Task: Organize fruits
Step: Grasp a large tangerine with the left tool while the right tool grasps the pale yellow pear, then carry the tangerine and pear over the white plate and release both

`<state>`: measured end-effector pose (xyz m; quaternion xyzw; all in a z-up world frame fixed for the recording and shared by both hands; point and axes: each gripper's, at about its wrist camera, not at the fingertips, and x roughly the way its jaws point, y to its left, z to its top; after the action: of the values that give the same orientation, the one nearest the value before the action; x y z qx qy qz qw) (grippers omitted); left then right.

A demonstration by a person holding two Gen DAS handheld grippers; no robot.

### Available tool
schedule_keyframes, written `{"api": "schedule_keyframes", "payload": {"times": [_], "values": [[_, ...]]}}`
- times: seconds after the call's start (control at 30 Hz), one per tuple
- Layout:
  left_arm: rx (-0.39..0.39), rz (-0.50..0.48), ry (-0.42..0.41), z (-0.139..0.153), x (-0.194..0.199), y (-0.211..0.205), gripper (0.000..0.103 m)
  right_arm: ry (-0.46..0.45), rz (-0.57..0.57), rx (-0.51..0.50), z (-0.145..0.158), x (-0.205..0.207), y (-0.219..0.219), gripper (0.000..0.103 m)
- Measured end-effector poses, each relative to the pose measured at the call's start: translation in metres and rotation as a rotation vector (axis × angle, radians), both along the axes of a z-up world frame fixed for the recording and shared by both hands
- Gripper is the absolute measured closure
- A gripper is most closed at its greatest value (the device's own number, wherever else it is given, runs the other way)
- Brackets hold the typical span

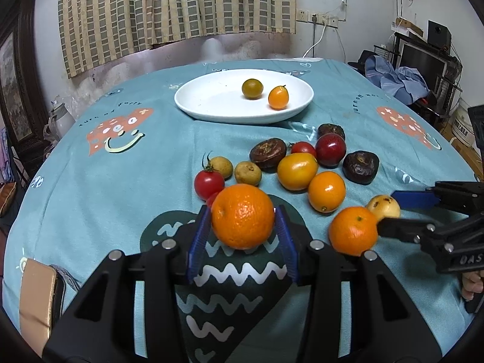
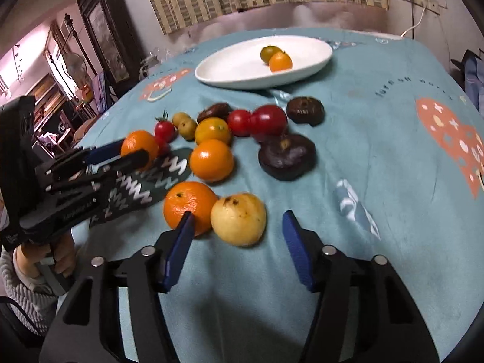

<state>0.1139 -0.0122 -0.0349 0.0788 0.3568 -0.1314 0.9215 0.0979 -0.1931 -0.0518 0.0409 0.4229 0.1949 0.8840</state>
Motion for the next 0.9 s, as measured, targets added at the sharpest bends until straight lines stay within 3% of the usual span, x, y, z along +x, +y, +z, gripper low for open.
{"api": "schedule_keyframes", "payload": {"times": [0.13, 0.23, 0.3, 0.6, 0.9], "values": [[-0.002, -0.002, 0.01, -0.002, 0.001, -0.001, 0.057, 0.045, 0.017, 0.075, -0.004, 0.002, -0.008, 0.052], [-0.016, -0.001, 0.031, -0.004, 0.004, 0.001, 0.056, 0.065, 0.002, 0.132, -0.005, 0.003, -0.018, 0.065], [-0.021, -0.001, 0.036, -0.004, 0.005, 0.002, 0.057, 0.08, -0.003, 0.169, -0.005, 0.004, -0.022, 0.065], [-0.036, -0.01, 0.066, -0.009, 0.01, 0.003, 0.056, 0.075, -0.001, 0.144, -0.004, 0.004, -0.018, 0.065], [-0.114, -0.02, 0.118, -0.011, 0.014, 0.011, 0.058, 0.019, -0.047, 0.19, 0.008, -0.002, -0.031, 0.066]]}}
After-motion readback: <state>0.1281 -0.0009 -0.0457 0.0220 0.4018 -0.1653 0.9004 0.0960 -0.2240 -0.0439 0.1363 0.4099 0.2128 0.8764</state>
